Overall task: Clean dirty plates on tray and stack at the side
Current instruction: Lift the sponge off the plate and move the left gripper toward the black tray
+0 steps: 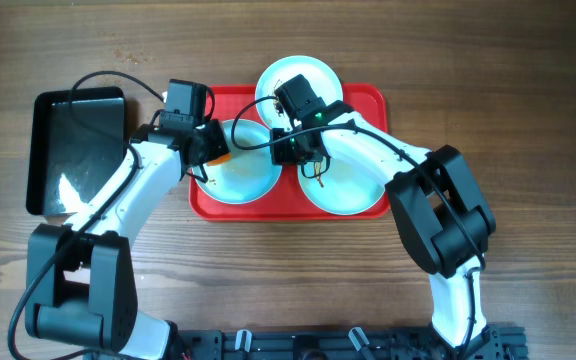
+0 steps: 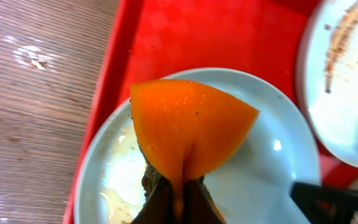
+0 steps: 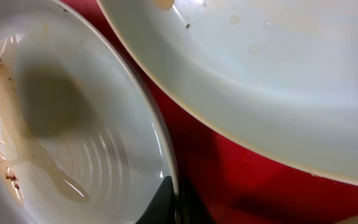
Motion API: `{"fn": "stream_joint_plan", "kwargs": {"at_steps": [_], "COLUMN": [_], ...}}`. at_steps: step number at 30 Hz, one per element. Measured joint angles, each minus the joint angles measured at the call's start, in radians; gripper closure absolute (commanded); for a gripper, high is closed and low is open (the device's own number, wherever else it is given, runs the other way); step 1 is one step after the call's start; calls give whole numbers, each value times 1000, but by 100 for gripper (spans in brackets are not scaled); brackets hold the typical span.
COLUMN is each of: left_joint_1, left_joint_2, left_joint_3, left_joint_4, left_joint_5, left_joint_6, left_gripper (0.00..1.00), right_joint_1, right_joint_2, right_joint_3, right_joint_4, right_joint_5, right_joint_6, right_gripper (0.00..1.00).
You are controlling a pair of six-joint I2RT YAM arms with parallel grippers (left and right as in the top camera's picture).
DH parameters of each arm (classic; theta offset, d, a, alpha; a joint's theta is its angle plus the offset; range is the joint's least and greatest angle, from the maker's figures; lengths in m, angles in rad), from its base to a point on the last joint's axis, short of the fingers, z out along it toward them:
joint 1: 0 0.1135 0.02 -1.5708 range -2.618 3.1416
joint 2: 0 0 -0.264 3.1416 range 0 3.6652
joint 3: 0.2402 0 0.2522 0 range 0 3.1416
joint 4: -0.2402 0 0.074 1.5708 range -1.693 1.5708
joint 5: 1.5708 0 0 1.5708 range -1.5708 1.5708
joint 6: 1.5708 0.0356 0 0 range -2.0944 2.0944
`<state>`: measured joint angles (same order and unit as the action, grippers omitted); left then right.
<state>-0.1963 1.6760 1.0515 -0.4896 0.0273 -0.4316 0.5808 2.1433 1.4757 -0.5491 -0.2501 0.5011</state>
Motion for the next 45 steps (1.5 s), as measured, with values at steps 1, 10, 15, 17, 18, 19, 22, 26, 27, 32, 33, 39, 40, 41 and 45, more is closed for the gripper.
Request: {"fn": "stream_joint_plan", "kwargs": {"at_steps": [1, 10, 15, 17, 18, 19, 22, 26, 27, 32, 33, 39, 40, 41, 45], "left_joint_1": [0, 0, 0, 0, 0, 0, -1, -3, -4, -6, -8, -13, -13, -13, -13], "left_joint_2": [0, 81, 145, 156, 157, 158, 158, 158, 158, 156, 156, 143, 139, 132, 83], "left_joint_3": [0, 0, 0, 0, 0, 0, 3, 18, 22, 28, 29, 28, 28, 26, 10], "left_joint_4": [0, 18, 77, 87, 88, 87, 69, -3, -28, -84, -90, -129, -132, -137, -153], "left_joint_5": [20, 95, 103, 106, 105, 101, 71, -40, -72, -166, -174, -189, -191, -195, -214], "left_joint_6": [0, 0, 0, 0, 0, 0, 0, 0, 0, 0, 0, 0, 0, 0, 0], "left_gripper": [96, 96, 96, 96, 96, 96, 96, 96, 96, 96, 96, 96, 96, 96, 96], "right_joint_1": [0, 0, 0, 0, 0, 0, 0, 0, 0, 0, 0, 0, 0, 0, 0], "right_joint_2": [0, 0, 0, 0, 0, 0, 0, 0, 0, 0, 0, 0, 0, 0, 0], "right_joint_3": [0, 0, 0, 0, 0, 0, 0, 0, 0, 0, 0, 0, 0, 0, 0], "right_joint_4": [0, 1, 2, 4, 4, 4, 4, 4, 4, 8, 8, 7, 7, 8, 8], "right_joint_5": [0, 0, 0, 1, 1, 1, 1, 1, 1, 0, 0, 0, 0, 0, 0], "right_joint_6": [2, 8, 11, 12, 12, 12, 12, 12, 12, 12, 12, 11, 11, 11, 11], "right_gripper": [96, 95, 96, 96, 96, 96, 96, 96, 96, 96, 96, 96, 96, 96, 96]}}
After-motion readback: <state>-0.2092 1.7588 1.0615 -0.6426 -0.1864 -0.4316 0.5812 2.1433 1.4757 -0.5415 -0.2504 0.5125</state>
